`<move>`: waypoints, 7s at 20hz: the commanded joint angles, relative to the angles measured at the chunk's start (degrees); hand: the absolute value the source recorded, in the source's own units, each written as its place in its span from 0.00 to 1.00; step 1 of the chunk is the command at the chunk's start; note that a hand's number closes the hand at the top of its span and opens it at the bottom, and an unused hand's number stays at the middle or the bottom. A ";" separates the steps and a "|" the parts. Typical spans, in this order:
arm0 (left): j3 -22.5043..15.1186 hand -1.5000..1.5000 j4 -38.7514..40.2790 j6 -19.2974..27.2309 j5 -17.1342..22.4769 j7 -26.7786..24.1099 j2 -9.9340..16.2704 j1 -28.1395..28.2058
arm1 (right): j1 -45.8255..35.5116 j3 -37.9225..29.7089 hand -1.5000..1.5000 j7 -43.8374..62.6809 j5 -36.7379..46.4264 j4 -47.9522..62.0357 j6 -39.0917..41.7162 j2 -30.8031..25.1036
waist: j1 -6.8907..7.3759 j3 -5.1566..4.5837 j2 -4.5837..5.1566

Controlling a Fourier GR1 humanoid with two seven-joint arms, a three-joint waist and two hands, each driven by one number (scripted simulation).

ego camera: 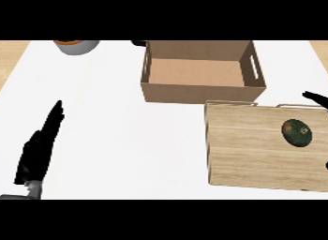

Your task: Pick the squash from the tray and place it in the cardboard box

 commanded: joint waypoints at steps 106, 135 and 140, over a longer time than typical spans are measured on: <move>10.17 0.50 2.86 -13.21 -11.07 -1.73 -10.38 -3.00 | -63.36 -3.80 1.00 -44.05 23.82 62.35 -7.26 33.36 | 3.85 -0.02 1.52; 8.86 0.50 -1.74 -13.57 -11.41 0.56 -11.53 -4.30 | -63.06 -31.20 0.00 -29.14 -2.50 71.00 3.07 23.22 | 6.51 0.21 3.47; 8.96 0.50 -0.83 -13.94 -11.50 -0.58 -11.13 -3.98 | -62.37 -33.45 0.00 -26.20 -4.73 71.09 7.48 14.97 | 6.77 0.28 4.09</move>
